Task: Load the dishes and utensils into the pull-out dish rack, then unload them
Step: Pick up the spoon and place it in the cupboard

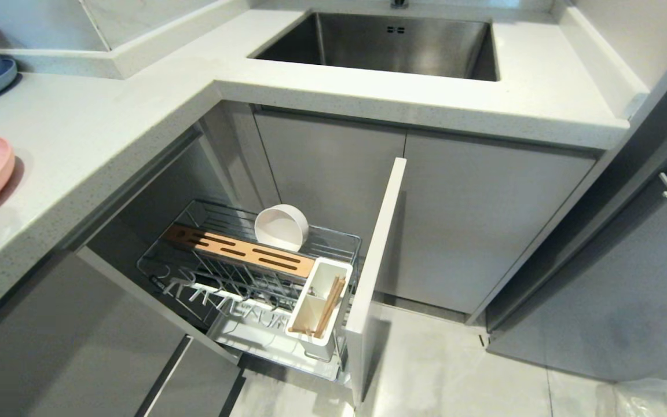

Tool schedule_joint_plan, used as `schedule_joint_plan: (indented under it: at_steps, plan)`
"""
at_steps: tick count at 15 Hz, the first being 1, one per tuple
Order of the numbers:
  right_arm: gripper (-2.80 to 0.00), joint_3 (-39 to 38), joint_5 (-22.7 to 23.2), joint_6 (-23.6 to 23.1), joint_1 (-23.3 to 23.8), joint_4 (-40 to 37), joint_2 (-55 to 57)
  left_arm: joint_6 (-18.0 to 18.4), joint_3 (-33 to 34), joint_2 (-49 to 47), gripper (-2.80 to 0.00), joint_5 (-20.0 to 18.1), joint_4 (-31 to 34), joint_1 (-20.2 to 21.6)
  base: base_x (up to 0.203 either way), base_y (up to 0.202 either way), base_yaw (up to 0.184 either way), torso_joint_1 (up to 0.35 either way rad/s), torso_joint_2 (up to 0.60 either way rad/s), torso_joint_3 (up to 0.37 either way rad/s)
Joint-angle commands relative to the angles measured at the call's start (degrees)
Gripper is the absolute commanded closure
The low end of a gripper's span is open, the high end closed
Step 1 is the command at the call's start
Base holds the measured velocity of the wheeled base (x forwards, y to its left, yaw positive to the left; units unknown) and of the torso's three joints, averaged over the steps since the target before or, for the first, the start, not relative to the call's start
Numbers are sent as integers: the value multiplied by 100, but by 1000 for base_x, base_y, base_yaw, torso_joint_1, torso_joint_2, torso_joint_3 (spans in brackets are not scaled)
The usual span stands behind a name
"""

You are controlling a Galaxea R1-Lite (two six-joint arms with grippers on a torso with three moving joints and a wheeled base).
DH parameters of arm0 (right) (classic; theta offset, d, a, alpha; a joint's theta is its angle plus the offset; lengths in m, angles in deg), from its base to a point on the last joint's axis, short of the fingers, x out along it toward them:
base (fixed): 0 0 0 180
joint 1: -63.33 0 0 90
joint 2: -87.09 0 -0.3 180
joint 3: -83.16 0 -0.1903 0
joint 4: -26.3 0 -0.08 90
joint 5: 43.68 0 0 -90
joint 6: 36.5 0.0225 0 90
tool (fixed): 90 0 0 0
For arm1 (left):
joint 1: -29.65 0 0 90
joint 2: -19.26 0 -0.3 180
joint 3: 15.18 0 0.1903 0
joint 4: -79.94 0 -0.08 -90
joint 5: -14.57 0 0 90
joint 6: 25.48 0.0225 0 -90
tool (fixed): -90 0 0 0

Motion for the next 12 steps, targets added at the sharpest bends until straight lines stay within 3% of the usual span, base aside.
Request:
schedule_joint_plan:
  at_steps: [1,4,5,12]
  plan:
    - [0,-9,-1,1,-1,1,5,-15,0,-26,0,-26,39,-1,0,0,0,0,0,0]
    - [0,-9,-1,1,-1,1,5,-15,9,-26,0,-26,39,-1,0,0,0,0,0,0]
    - [0,-9,-1,1,-1,1,5,-15,9,-26,-280,-26,39,-1,0,0,0,0,0,0]
    - [0,-9,-1,1,-1,1,5,-15,36,-79,-280,-44,30,-10,0,0,0,0,0,0]
